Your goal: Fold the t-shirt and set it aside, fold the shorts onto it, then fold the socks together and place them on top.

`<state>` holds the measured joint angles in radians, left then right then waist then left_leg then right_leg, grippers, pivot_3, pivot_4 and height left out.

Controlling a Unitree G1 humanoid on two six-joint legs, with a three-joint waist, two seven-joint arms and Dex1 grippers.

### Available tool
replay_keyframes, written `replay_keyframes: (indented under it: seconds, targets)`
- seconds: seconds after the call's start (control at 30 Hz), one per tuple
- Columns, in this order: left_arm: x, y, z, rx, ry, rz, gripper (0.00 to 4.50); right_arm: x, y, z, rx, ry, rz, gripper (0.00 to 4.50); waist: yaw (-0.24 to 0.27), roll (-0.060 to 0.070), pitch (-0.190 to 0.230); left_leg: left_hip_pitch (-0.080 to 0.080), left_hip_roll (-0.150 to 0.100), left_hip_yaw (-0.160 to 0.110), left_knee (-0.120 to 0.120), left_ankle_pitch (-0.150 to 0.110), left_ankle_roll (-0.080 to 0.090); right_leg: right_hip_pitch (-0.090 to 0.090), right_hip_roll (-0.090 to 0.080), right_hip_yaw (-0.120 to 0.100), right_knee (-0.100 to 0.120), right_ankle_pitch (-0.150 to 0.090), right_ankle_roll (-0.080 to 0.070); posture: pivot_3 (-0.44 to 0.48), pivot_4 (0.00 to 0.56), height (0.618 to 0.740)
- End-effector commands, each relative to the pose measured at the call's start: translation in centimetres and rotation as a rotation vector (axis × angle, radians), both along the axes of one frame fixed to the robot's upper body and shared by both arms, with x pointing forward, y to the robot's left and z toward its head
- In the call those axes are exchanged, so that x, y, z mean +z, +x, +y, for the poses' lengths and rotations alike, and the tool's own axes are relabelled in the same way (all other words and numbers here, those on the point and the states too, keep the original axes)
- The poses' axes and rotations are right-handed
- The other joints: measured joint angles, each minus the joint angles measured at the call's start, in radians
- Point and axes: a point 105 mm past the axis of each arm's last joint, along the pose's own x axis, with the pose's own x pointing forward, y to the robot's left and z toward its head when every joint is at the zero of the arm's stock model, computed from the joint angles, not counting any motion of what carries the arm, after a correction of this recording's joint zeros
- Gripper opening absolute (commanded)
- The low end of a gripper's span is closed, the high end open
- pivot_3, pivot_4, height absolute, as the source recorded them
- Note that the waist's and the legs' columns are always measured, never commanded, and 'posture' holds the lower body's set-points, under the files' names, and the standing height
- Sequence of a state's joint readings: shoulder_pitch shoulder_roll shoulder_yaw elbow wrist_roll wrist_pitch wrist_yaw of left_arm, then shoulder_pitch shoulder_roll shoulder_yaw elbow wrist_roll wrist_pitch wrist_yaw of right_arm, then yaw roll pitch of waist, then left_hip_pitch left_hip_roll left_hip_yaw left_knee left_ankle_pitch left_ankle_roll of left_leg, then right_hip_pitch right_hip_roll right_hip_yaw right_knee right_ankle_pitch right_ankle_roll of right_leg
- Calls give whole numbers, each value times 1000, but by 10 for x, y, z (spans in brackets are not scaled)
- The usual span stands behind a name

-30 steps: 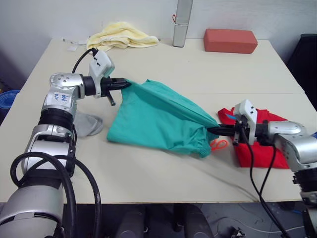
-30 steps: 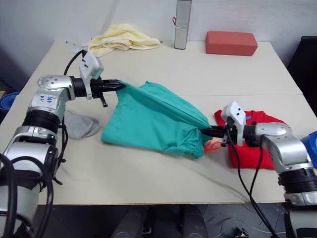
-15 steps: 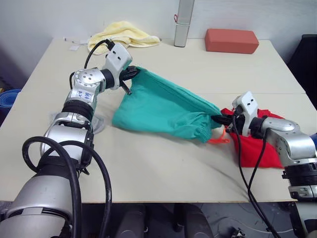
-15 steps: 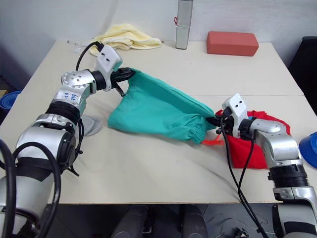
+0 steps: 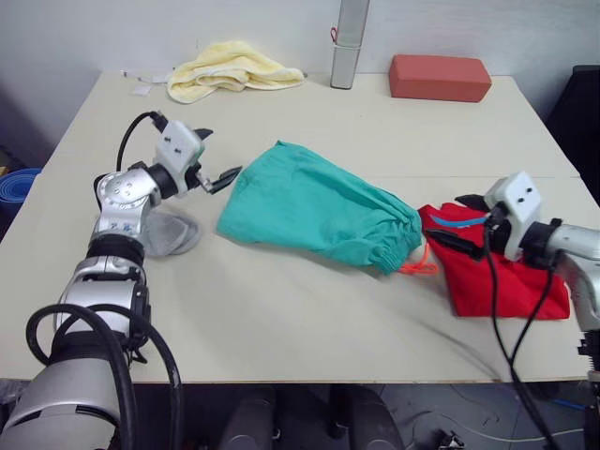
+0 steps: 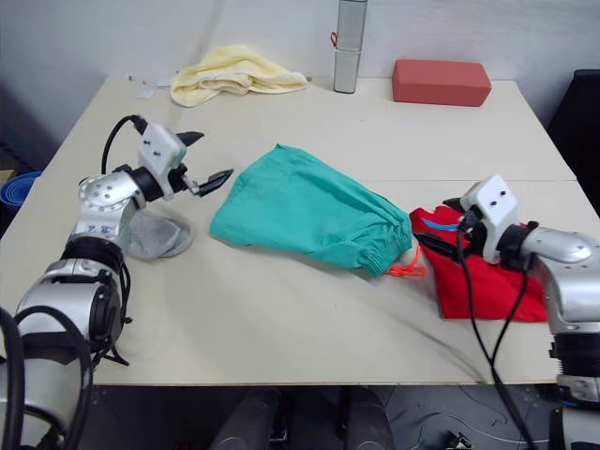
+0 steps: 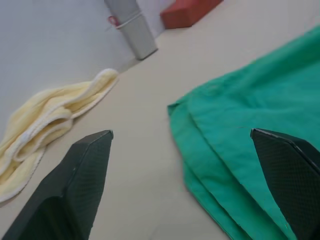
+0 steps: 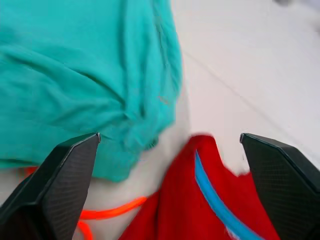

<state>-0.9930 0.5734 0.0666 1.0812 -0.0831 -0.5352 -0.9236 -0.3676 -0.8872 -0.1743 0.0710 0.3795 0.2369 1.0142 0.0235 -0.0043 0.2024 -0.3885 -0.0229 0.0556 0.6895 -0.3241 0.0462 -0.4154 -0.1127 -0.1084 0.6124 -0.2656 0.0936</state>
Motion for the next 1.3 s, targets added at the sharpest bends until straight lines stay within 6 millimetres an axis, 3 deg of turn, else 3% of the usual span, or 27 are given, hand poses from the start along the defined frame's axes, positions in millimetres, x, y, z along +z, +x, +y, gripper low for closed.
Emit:
replay_keyframes:
  seconds: [0.03,0.13,0.23,0.43,0.53,0.77,0.93,1.0,1.2,1.23,1.3]
  targets:
    - [0,-39,-10,-256,61,-16,4454,16,-29,22,235,-8,-146,4500,-1,0,0,0,0,0,0,0,0,0,0,0,0,0,0,0,150,740]
    - [-26,-67,-21,-396,206,19,4454,15,-45,37,315,48,-243,4500,-1,0,0,1,1,0,0,0,0,1,-1,1,0,0,0,0,150,740]
    - [-44,-71,-33,-421,301,32,4454,7,-56,46,329,59,-338,4500,6,0,0,2,1,0,1,0,0,3,-1,1,0,1,-1,0,150,740]
    - [-57,-51,-69,-393,331,2,4454,-18,-71,47,275,68,-318,4500,23,0,0,2,0,-1,4,-2,4,5,-2,2,-1,3,2,0,150,740]
    - [-70,-37,-86,-369,387,13,4454,-19,-71,42,207,88,-322,4500,23,0,-1,2,0,0,4,-2,4,4,-1,2,-1,3,2,0,150,740]
    - [-78,-6,-95,-211,458,28,4454,-12,-70,43,162,108,-346,4500,22,-1,-1,3,0,2,4,-2,4,4,-1,3,-1,3,2,0,150,740]
    - [-91,-10,-104,-271,426,174,2940,-8,-70,39,136,110,-354,4500,24,-1,-1,3,0,3,4,-3,5,4,-2,4,-1,3,2,0,150,740]
    - [-102,-20,-107,-336,374,317,2257,-8,-71,39,136,110,-354,4500,26,-1,-1,3,0,3,4,-3,5,4,-1,3,-1,3,2,0,150,740]
    - [-104,-51,-110,-486,285,504,225,-6,-74,40,157,101,-345,4500,16,0,-2,3,1,3,5,-3,6,4,-1,4,-1,3,2,0,150,740]
    - [-103,-60,-109,-498,284,523,19,-6,-76,39,160,98,-338,4500,12,0,-2,3,1,3,5,-3,6,4,-1,4,-1,3,2,0,150,740]
    - [-101,-78,-107,-509,279,545,19,-8,-78,39,166,92,-325,4500,3,0,-2,3,1,2,4,-4,6,4,-2,5,-2,3,2,0,150,740]
